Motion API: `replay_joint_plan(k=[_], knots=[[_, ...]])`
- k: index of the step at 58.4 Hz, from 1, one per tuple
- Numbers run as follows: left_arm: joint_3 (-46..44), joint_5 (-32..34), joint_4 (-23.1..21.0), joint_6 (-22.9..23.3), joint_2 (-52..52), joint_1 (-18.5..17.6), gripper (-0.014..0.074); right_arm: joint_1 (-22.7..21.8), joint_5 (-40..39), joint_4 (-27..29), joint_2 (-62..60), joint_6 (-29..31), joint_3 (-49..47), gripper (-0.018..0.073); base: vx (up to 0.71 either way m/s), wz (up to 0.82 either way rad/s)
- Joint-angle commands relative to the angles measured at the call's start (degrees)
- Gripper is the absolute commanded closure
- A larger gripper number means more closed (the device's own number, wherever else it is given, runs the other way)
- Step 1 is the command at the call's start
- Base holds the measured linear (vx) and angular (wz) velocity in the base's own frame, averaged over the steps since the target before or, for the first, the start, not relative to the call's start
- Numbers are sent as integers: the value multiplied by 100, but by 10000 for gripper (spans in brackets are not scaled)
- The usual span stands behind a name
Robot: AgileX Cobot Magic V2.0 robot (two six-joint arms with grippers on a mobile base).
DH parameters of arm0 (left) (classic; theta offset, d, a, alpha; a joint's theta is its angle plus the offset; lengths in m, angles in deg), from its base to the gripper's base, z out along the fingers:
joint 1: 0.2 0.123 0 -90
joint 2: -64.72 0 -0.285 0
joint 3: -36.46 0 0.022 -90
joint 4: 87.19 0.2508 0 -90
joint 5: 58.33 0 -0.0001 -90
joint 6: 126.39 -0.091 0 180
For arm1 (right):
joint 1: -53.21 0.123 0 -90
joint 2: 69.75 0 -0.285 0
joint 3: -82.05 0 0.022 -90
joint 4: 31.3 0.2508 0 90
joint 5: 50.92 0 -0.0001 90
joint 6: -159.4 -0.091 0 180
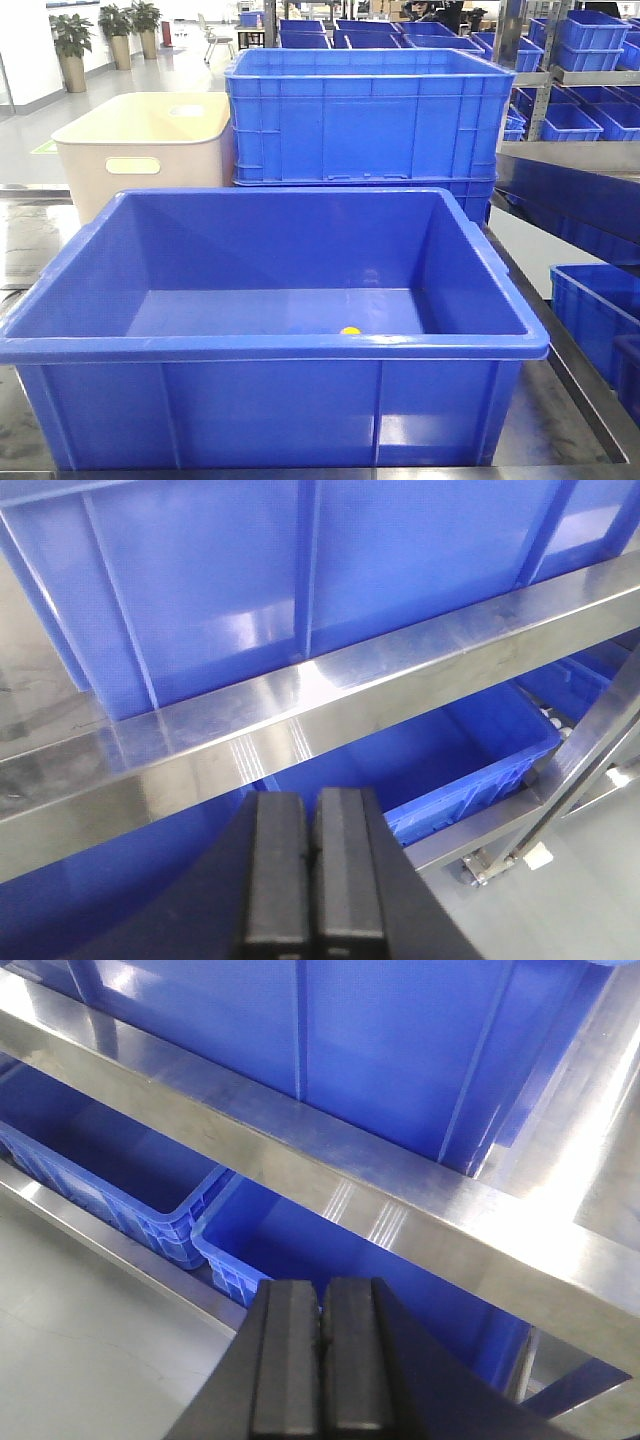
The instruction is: Pick red and yellow blocks into blue bin
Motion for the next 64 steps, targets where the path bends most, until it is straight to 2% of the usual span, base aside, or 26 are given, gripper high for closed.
replay_joint_plan(k=[1,24,30,36,41,48,56,64], knots=[[-147,456,-69,44,26,-12,605,2,-379,-6,2,26,-159,572,0,0],[-147,456,-59,28,26,-12,603,2,-379,-6,2,26,-159,569,0,0],[-59,726,604,-109,-107,11,603,2,-379,-6,2,26,-159,569,0,0],[363,1467,1001,-110,-479,349,603,2,-379,-20,2,26,-159,569,0,0],[827,2083,1066,-110,-846,738,603,2,-379,-13,2,26,-159,569,0,0],[1585,2699,965,-44,-1451,1292,603,2,-379,-19,2,26,-159,569,0,0],[2337,3059,683,171,-2202,1855,603,2,-379,-19,2,26,-159,569,0,0],[2825,3278,548,248,-2873,2006,603,2,-379,-13,2,26,-159,569,0,0]])
